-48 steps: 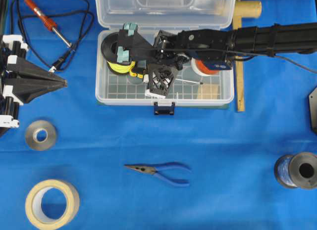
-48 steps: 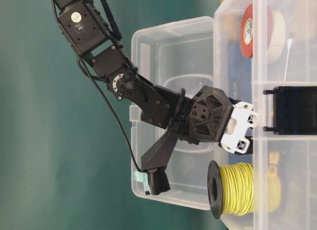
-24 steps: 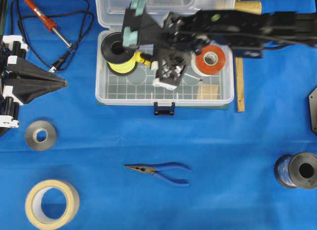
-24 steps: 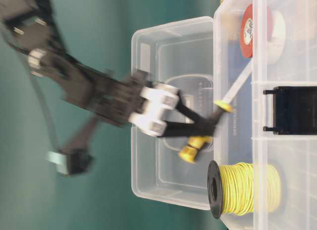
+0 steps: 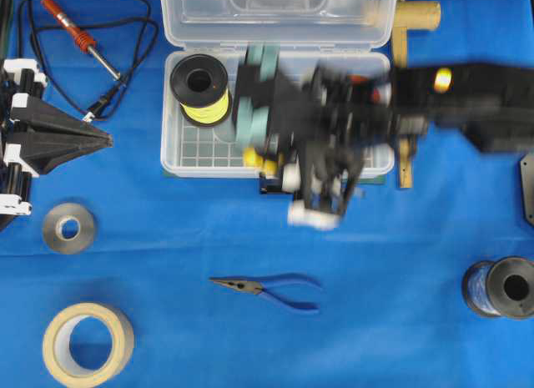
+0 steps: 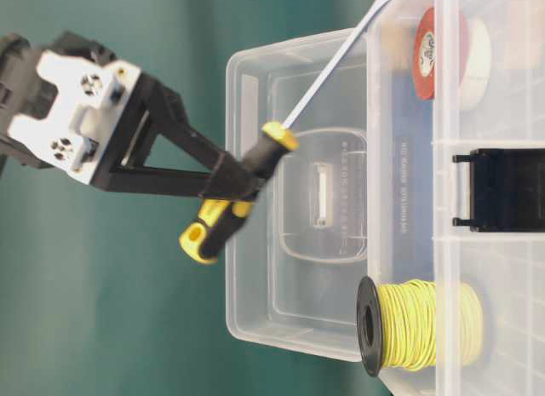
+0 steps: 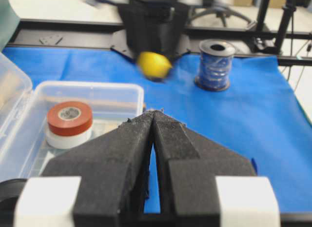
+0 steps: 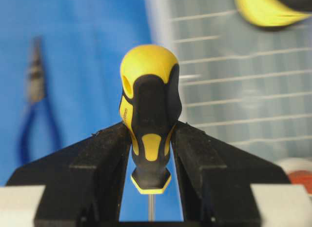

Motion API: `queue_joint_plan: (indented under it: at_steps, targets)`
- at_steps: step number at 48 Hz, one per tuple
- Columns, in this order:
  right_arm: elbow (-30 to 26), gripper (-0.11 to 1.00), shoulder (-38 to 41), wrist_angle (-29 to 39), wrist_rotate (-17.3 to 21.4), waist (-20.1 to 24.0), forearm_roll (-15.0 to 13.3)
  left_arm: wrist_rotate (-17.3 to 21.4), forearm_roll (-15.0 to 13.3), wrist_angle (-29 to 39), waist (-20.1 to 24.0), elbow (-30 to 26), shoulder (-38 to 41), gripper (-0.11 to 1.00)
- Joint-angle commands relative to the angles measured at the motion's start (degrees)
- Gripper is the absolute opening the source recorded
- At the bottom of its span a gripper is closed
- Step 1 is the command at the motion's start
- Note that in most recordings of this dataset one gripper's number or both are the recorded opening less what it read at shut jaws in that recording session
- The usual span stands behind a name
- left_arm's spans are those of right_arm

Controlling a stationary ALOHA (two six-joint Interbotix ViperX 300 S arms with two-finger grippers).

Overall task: Pick the screwdriver from the toolbox among several items.
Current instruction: 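Lift the screwdriver out of the toolbox with the right gripper, then lower the screwdriver onto the table above the blue pliers and release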

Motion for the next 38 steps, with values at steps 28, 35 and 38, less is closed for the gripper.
queue_joint_plan:
  at_steps: [28,35,38]
  targets:
    - [-8.17,0.46,23.47,-7.29,10.99,8.26,-3.69,-0.09,0.00,-0.26,-0.09,-0.62,0.18,0.00]
    - [-8.26,0.46,25.49,-9.23,10.99,8.17,-2.55,-0.44,0.00,-0.26,-0.09,-0.62,0.18,0.00]
    - [-8.26,0.46,25.75,-9.67,11.07,8.17,-2.37,-0.44,0.00,-0.26,-0.18,-0.70,0.18,0.00]
